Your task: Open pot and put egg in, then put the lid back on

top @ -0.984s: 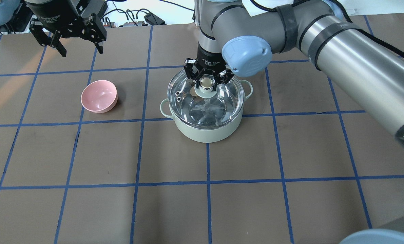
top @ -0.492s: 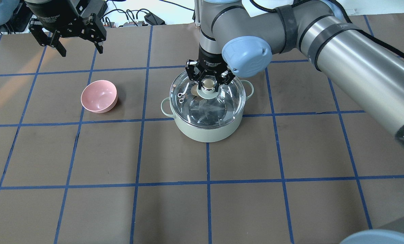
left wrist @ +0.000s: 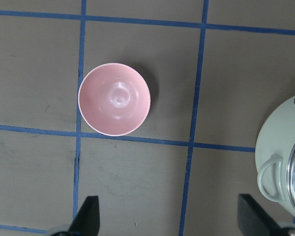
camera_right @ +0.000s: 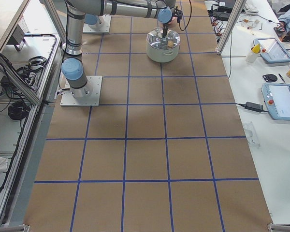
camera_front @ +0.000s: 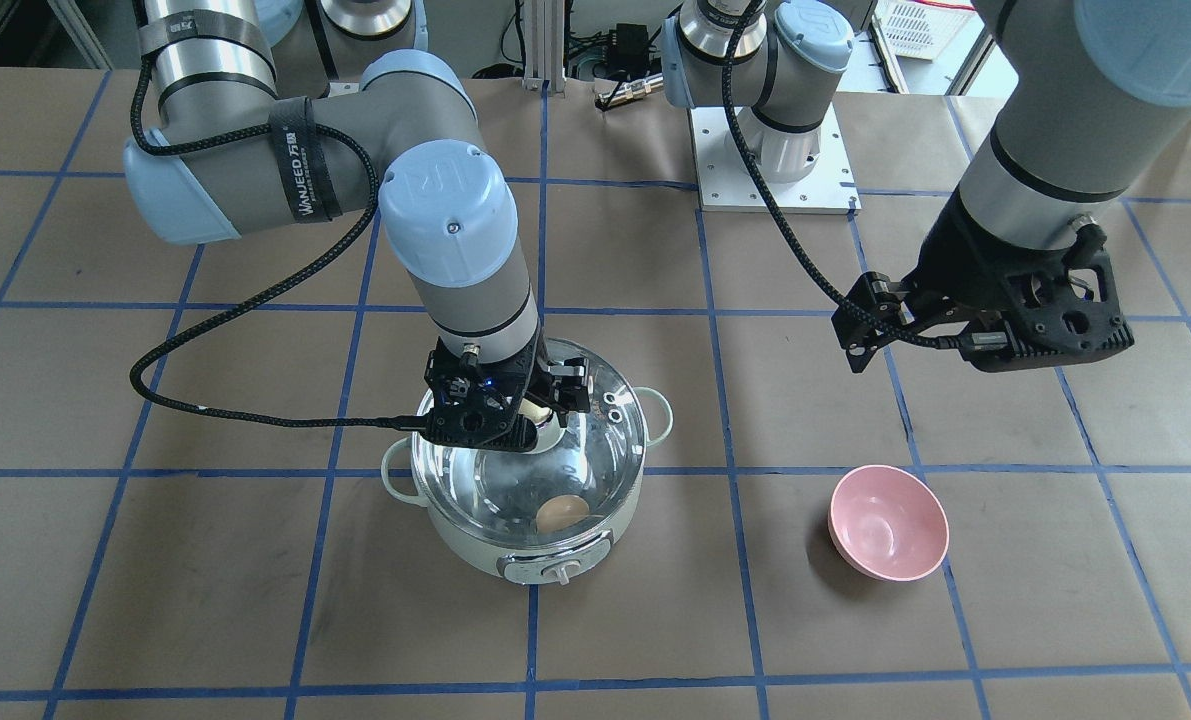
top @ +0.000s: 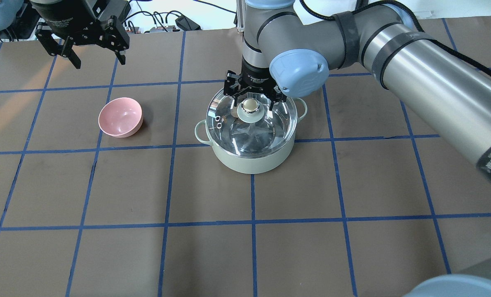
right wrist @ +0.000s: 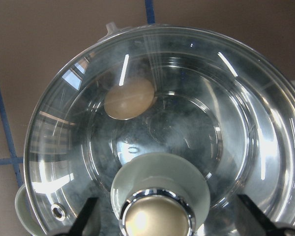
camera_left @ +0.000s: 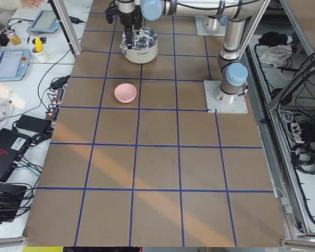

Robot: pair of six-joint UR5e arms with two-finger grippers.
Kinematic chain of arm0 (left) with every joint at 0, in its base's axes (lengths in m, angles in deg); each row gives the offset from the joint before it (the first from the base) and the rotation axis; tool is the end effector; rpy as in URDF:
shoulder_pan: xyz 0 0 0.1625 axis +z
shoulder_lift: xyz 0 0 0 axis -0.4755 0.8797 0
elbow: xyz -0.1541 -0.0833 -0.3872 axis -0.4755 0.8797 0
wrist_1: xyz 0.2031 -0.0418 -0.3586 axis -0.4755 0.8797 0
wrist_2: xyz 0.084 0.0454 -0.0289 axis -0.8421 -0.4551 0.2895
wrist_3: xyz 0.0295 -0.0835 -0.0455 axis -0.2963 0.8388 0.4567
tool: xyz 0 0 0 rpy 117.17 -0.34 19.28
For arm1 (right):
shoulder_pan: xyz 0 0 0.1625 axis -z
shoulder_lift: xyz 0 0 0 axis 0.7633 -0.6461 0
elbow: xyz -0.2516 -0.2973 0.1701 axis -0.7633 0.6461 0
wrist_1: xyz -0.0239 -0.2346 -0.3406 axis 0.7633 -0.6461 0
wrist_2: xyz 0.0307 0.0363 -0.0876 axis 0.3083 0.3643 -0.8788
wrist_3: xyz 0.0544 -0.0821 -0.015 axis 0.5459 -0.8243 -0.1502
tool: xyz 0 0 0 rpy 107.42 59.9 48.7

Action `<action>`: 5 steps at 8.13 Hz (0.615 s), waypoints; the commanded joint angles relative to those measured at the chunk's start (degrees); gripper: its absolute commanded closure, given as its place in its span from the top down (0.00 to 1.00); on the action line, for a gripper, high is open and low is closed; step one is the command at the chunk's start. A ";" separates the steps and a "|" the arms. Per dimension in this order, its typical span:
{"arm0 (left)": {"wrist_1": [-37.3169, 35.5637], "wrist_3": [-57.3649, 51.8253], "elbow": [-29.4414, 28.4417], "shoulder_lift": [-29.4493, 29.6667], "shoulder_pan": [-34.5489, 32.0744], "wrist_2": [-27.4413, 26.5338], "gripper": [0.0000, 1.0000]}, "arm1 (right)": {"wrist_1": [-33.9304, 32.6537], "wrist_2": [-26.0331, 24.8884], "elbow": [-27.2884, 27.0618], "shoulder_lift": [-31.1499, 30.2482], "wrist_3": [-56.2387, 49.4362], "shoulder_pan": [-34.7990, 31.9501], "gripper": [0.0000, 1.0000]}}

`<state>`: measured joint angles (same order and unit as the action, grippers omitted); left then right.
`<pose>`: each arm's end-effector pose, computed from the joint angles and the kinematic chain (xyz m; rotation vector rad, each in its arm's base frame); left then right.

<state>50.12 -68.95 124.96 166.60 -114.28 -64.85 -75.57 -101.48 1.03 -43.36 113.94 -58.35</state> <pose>-0.0860 -0.5825 0.4989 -0.1567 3.0784 -0.0381 0.3387 -0.5687 0.3499 0.1957 3.0145 0.0318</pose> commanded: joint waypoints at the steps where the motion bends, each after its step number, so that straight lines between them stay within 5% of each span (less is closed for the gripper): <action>1: -0.03 0.08 0.00 0.13 0.02 0.10 1.00 | 0.45 -3.14 0.64 -2.72 -3.43 0.52 1.00; 3: -0.12 0.17 -0.17 0.13 0.02 0.36 1.00 | 4.39 -9.21 0.56 -7.81 -12.91 4.11 1.00; 5: 0.05 0.70 -0.09 -0.13 -0.06 0.45 1.00 | 12.89 -9.93 0.30 -14.75 -21.40 11.56 1.00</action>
<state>50.10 -68.59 124.87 166.64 -114.30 -64.50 -69.63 -109.81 1.56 -51.98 101.53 -53.01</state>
